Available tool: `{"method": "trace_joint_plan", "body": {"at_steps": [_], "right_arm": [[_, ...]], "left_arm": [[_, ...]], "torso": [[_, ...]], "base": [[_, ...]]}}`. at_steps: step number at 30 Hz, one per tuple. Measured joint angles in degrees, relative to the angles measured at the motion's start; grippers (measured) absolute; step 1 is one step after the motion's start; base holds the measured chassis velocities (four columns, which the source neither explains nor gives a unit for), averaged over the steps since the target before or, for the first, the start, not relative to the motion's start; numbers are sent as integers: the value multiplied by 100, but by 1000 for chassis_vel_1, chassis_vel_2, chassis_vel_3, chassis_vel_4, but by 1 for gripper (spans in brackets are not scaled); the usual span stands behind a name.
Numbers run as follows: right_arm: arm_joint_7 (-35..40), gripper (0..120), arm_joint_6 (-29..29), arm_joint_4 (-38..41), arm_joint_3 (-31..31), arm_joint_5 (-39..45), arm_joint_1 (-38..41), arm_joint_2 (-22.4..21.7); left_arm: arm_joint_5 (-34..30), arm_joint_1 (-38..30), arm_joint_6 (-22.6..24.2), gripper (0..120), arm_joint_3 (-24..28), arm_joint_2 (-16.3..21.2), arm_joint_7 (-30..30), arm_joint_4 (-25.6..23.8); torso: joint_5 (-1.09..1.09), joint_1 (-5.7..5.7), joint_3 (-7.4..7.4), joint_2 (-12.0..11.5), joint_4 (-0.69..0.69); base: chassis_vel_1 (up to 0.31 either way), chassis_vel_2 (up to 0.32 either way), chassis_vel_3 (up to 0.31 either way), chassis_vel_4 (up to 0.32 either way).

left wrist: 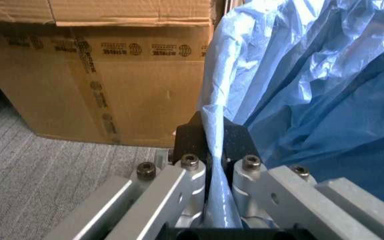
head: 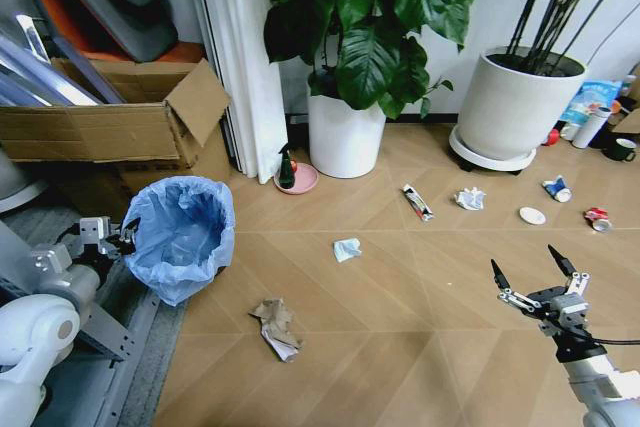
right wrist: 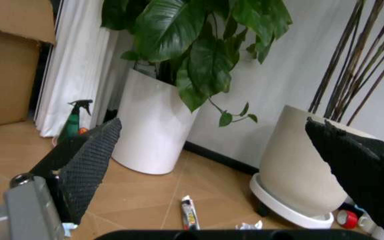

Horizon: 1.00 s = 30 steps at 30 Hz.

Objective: Pick up the trash bin and place the garbage on the floor into it.

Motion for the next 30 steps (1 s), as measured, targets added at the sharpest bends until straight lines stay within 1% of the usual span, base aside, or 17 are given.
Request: {"method": "trace_joint_plan", "body": {"at_steps": [5,8,9,12,13,14,16,18,19,21,23,24,25,26,28,29,30], "right_arm": [[36,100,-29,-10,-29,27,21,-5],[24,100,-372,31,-190,165,90,26],[24,100,-372,31,-190,165,90,26],[6,100,-887,-30,-671,340,341,-38],[-2,100,-998,-84,-868,475,434,-102],[-2,100,-998,-84,-868,475,434,-102],[-23,100,-1304,-277,-1463,971,725,-310],[76,100,-1583,-540,-2148,1346,1158,-478],[76,100,-1583,-540,-2148,1346,1158,-478],[329,100,-1835,-827,-2970,1589,1640,-563],[491,100,-2054,-993,-3584,1745,2005,-576],[491,100,-2054,-993,-3584,1745,2005,-576],[547,100,-2130,-1045,-3767,1778,2124,-573],[702,100,-2292,-1272,-4329,1828,2533,-537],[789,100,-2359,-1562,-4924,1816,3026,-509],[805,100,-2374,-1641,-5132,1833,3177,-521],[805,100,-2374,-1641,-5132,1833,3177,-521]], "left_arm": [[4,9,-1,0,31,16,30,-10],[-29,-20,-1,0,52,80,33,-36],[-29,-20,-1,0,52,80,33,-36],[-68,-35,-2,0,77,171,43,-54],[-78,-37,-6,0,92,185,46,-59],[-78,-37,-6,0,92,185,46,-59],[-83,-29,-24,0,140,212,61,-61],[-44,-20,-53,0,208,217,93,-35],[-44,-20,-53,0,208,217,93,-35],[11,-42,-65,0,275,180,96,22],[28,-58,-65,0,311,156,90,47],[28,-58,-65,0,311,156,90,47],[31,-61,-66,0,324,151,84,53],[41,-61,-66,0,343,151,73,70],[48,-30,-66,0,337,178,68,80],[45,-8,-66,0,322,192,68,81],[45,-8,-66,0,322,192,68,81]], "torso": [[0,0,-1,0,-2],[-1,-1,-1,0,-2],[-1,-1,-1,0,-2],[-2,-1,-1,0,-3],[-2,-1,-1,0,-1],[-2,-1,-1,0,-1],[0,0,0,0,0],[-4,0,0,0,0],[-4,0,0,0,0],[0,0,0,0,0],[-1,0,0,0,0],[-1,0,0,0,0],[-3,0,0,0,-1],[-1,0,0,0,-1],[-1,0,0,0,0],[-2,0,0,0,0],[-2,0,0,0,0]], "base": [[-12,-44,3,31],[-15,-64,4,45],[-11,-57,18,26],[0,0,0,0],[0,0,0,0],[0,0,0,0],[0,0,0,0],[0,0,0,0],[0,0,0,0],[0,0,0,0],[0,0,0,0],[0,0,0,0],[0,0,0,0],[0,0,0,0],[0,0,0,0],[0,0,0,0],[0,0,0,0]]}}
